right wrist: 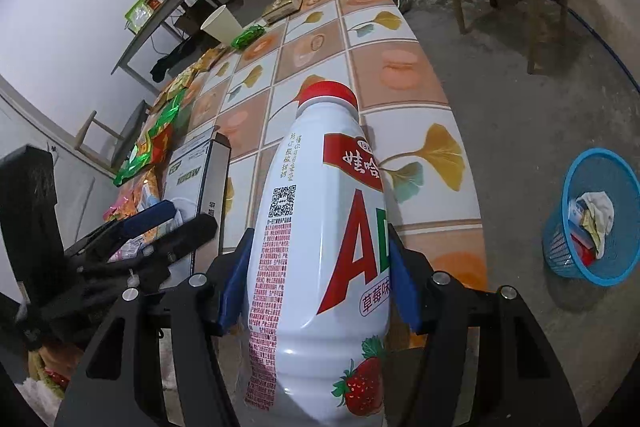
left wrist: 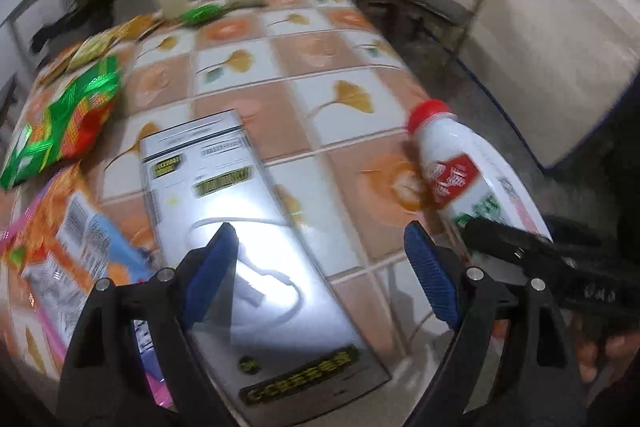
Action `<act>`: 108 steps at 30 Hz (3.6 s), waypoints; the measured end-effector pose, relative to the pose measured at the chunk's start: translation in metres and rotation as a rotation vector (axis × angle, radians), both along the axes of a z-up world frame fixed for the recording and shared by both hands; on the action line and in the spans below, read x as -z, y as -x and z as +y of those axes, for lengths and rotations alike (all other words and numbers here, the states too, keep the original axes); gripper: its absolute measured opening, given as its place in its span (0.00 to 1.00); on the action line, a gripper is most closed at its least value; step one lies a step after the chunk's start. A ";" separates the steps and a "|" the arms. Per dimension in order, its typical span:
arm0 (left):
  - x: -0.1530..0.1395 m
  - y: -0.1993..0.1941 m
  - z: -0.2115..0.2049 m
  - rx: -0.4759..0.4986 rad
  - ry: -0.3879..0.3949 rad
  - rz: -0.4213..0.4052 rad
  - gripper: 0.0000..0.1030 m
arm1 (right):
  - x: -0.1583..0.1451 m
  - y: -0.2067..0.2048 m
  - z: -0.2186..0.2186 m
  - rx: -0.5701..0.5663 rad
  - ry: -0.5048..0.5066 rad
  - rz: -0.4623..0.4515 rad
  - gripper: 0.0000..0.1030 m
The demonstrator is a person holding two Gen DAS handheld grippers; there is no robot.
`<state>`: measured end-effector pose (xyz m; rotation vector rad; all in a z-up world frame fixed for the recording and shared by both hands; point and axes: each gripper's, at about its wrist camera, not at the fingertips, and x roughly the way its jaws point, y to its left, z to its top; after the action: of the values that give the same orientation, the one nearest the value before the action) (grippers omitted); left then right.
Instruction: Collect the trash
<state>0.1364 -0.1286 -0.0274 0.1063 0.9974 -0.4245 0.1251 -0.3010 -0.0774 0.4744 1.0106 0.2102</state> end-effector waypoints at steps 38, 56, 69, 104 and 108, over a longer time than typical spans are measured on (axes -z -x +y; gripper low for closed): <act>0.020 0.001 -0.006 -0.044 -0.057 0.128 0.82 | 0.010 0.004 -0.012 0.013 -0.092 -0.004 0.58; 0.027 0.008 -0.016 -0.017 -0.122 0.069 0.81 | 0.014 -0.004 -0.019 0.028 -0.136 0.024 0.59; 0.015 0.016 -0.017 -0.016 -0.126 0.010 0.80 | 0.016 0.001 -0.026 0.053 -0.167 0.018 0.58; -0.023 0.038 -0.022 -0.003 -0.119 -0.115 0.79 | -0.006 0.018 -0.029 0.051 -0.168 -0.048 0.58; -0.027 0.041 -0.023 -0.001 -0.121 -0.129 0.79 | -0.009 0.021 -0.029 0.051 -0.169 -0.057 0.58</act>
<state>0.0958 -0.1517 0.0001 0.2391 0.8954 -0.3517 0.1037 -0.3302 -0.0685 0.6435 0.9276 0.2639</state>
